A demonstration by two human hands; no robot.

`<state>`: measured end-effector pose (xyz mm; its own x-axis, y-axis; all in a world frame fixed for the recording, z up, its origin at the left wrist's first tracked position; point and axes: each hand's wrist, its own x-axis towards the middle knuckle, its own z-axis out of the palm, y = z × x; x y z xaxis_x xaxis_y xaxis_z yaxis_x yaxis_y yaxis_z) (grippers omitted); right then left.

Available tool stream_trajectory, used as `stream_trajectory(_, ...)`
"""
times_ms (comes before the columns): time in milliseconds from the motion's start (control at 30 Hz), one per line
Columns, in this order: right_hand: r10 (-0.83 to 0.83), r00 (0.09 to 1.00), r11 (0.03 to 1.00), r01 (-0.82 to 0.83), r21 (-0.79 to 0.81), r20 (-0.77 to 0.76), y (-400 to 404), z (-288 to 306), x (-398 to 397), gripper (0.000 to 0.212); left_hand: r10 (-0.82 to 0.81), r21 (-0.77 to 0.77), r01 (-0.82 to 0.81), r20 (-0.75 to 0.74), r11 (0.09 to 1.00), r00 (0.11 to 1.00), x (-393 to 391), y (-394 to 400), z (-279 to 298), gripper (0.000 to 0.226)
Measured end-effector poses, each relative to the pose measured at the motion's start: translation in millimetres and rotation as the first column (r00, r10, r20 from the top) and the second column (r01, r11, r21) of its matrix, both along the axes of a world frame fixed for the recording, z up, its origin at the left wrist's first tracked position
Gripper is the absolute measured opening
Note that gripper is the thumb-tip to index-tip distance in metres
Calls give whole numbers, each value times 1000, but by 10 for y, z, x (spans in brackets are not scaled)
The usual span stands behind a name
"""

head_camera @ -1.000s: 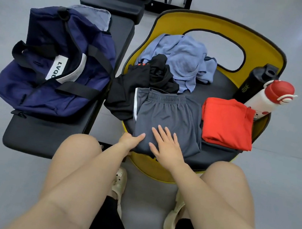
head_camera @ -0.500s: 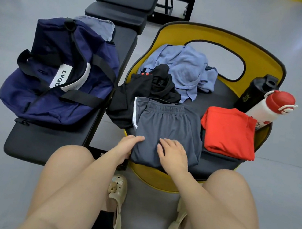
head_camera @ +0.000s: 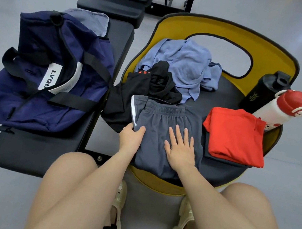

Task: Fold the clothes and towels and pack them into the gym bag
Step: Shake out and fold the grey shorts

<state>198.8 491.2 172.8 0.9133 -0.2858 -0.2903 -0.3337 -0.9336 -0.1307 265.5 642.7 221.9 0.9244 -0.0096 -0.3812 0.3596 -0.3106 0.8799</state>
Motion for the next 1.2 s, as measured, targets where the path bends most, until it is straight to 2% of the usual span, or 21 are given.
stream_trajectory(233,12,999,998,-10,56,-40,143,63,99,57,-68,80,54,189,995,980,-84,-42,121,4)
stream_trajectory(267,4,1000,996,-3,89,-14,132,99,106,56,-108,121,84,207,989,972,-96,-69,108,6)
stream_trajectory(333,-93,983,969,52,242,159,120,210,106,50,-205,226,152,231,962,951,-113,-149,90,13)
stream_trajectory(400,-326,899,837,129,532,294,136,374,103,39,-316,318,236,230,918,921,-124,-252,109,24)
stream_trajectory(467,-522,832,571,177,801,189,165,563,139,33,-437,368,351,186,861,880,-137,-362,139,41)
stream_trajectory(500,-561,821,460,208,863,102,162,611,176,33,-490,371,410,151,833,859,-147,-416,150,48)
stream_trajectory(533,-564,824,419,230,878,52,148,656,215,35,-533,371,462,114,806,838,-157,-464,154,51)
stream_trajectory(600,-563,827,429,282,858,10,88,665,278,42,-599,348,548,51,761,799,-176,-525,146,47)
stream_trajectory(667,-588,809,430,316,845,-3,17,634,308,34,-600,272,572,27,774,800,-164,-532,121,40)
stream_trajectory(733,-592,806,440,308,844,14,-30,607,314,22,-482,160,470,40,868,875,-128,-490,110,44)
stream_trajectory(800,-562,826,504,298,811,46,-44,609,327,22,-322,89,317,50,944,945,-84,-446,115,48)
stream_trajectory(867,-551,831,555,292,779,81,-44,626,338,22,-288,191,264,115,946,951,-49,-422,126,48)
stream_trajectory(933,-570,816,553,294,780,96,-69,640,337,18,-329,301,266,183,916,927,-13,-424,117,50)
stream_trajectory(1033,-611,786,518,306,799,94,-180,640,296,13,-465,368,367,225,854,856,49,-509,109,51)
stream_trajectory(1100,-659,745,497,327,804,105,-284,625,254,15,-576,438,441,243,783,781,81,-618,96,50)
stream_trajectory(1200,-685,712,548,361,755,157,-438,592,168,16,-739,588,511,239,627,630,107,-816,57,52)
